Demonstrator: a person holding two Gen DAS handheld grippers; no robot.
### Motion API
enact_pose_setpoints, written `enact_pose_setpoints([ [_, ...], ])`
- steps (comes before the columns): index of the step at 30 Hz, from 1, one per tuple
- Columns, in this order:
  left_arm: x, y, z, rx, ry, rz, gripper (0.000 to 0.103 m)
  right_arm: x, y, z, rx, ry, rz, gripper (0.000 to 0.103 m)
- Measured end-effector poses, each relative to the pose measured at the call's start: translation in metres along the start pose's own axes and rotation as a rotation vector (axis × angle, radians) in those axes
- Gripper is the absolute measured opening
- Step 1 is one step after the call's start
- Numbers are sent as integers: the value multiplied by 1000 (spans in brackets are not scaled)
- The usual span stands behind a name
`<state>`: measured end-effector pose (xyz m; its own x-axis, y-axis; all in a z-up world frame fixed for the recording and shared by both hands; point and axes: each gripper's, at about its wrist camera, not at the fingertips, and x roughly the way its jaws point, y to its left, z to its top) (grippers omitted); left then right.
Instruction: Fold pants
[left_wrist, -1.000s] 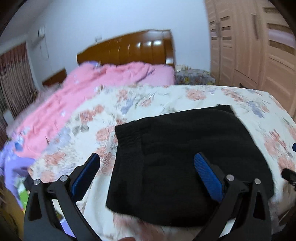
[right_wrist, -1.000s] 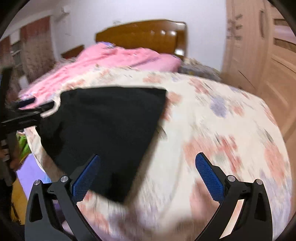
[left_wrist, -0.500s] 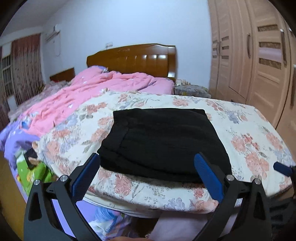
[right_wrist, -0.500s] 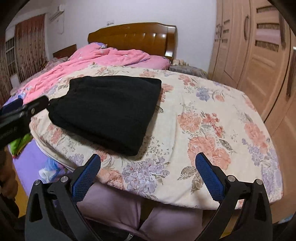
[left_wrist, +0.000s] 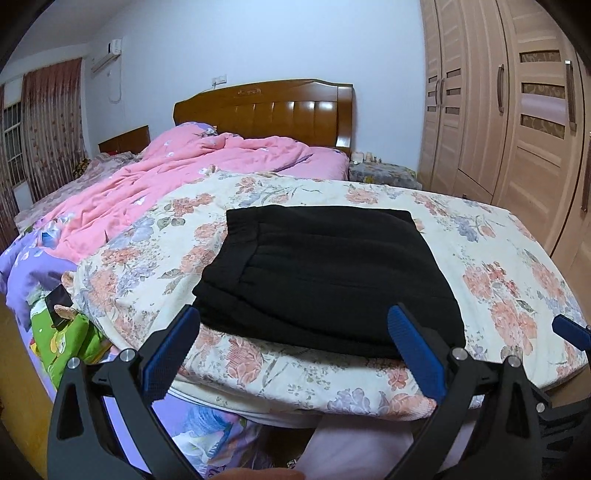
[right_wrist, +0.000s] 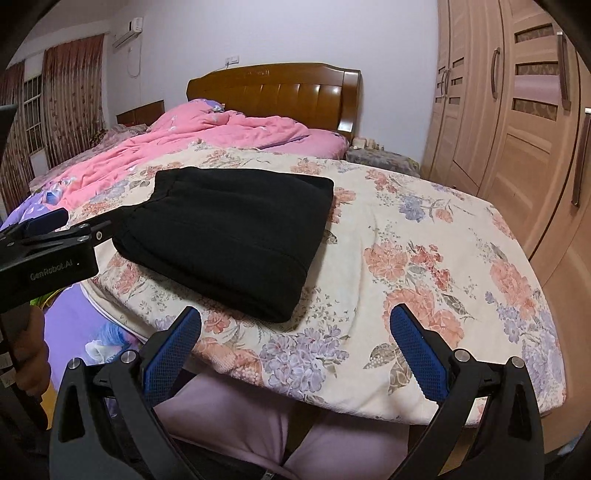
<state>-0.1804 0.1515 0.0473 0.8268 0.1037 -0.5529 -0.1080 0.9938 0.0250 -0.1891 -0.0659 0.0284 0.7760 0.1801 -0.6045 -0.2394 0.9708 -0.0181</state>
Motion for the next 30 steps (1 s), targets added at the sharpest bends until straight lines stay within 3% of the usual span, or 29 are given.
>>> enact_pose_setpoints([
  [30,1,-3,-2,21,12,-10,102,1,0,-2,1,6,8,98],
])
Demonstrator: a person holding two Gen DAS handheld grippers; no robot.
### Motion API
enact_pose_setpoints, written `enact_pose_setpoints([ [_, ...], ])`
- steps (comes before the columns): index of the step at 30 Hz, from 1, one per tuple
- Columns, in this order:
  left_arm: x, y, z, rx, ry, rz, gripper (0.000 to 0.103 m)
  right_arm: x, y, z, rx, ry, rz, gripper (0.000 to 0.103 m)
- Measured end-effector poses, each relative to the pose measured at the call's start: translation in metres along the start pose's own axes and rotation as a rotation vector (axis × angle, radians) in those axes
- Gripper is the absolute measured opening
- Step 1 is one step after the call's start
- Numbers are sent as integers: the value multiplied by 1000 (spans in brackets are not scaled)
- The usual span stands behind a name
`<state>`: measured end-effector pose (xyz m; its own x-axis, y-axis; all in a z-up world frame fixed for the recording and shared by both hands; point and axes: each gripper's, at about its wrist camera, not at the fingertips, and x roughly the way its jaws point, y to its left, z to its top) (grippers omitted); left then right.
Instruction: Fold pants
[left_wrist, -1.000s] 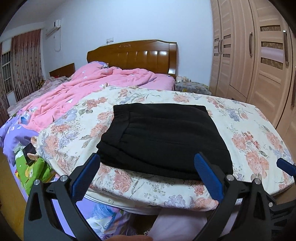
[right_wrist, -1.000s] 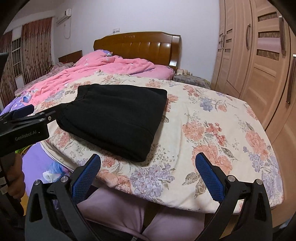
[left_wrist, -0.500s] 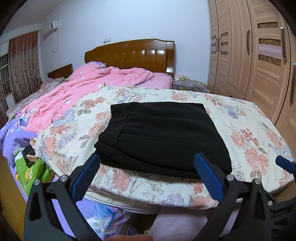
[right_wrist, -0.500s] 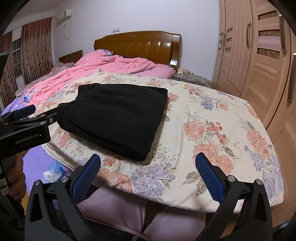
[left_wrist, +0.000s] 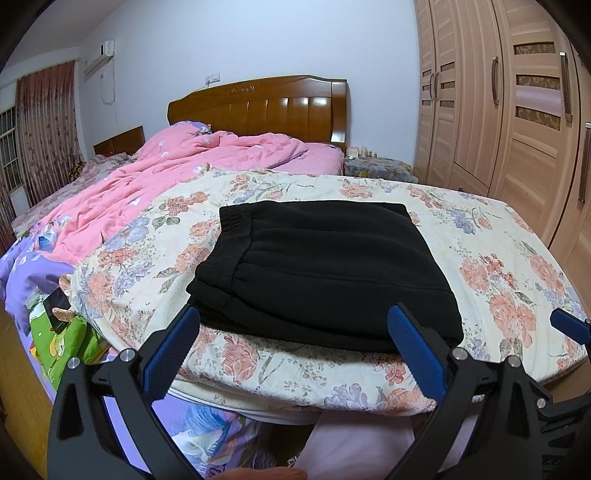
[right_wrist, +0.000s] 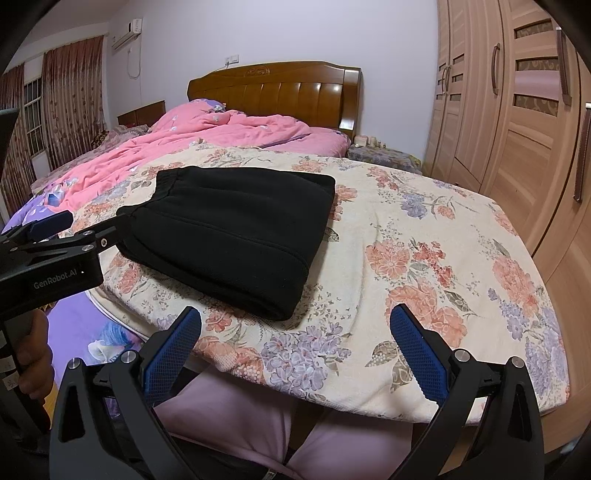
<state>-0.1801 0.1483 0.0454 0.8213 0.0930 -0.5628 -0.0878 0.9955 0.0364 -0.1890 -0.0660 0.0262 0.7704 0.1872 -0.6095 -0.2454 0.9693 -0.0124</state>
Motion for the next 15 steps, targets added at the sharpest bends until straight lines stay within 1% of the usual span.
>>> enact_pose_setpoints([
  [15,1,0,0,1,4,-3,102,0,0,-1,3,1,2,98],
])
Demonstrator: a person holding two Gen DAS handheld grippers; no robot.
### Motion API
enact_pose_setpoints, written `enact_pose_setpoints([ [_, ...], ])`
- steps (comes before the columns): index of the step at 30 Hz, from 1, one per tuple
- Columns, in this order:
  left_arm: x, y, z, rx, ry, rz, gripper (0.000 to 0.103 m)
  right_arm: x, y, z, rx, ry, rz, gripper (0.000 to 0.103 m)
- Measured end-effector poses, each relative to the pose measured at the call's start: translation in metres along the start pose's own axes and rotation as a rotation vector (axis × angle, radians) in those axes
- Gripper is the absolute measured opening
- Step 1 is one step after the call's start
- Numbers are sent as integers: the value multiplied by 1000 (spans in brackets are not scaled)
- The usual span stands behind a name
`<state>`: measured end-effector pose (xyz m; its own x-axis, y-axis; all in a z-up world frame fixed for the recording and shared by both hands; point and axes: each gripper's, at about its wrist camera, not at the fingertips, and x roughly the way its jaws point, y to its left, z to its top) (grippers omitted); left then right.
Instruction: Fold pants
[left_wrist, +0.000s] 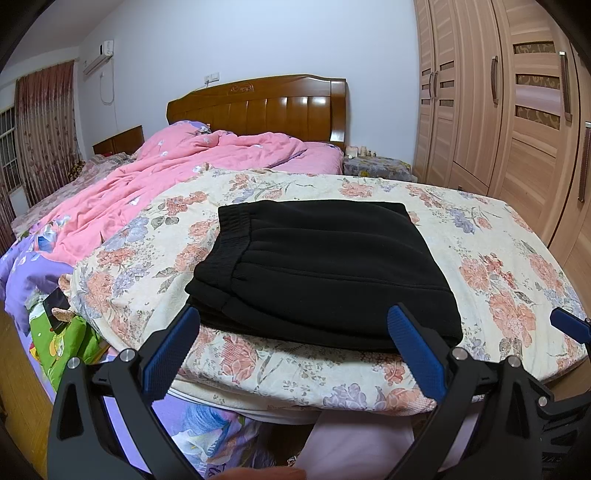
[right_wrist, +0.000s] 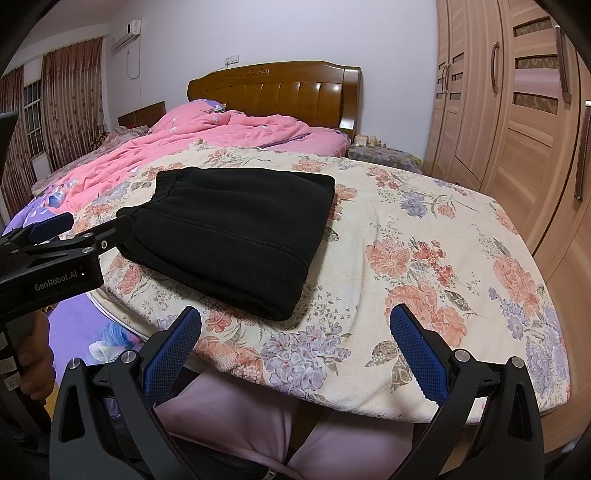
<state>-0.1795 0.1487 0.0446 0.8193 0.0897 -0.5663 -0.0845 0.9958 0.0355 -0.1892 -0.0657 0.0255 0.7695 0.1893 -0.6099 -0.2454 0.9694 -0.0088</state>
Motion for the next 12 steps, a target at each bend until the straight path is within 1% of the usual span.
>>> enact_pose_setpoints([
  [12,5,5,1,-9,20,-18,102,0,0,-1,5,-1,-1,98],
])
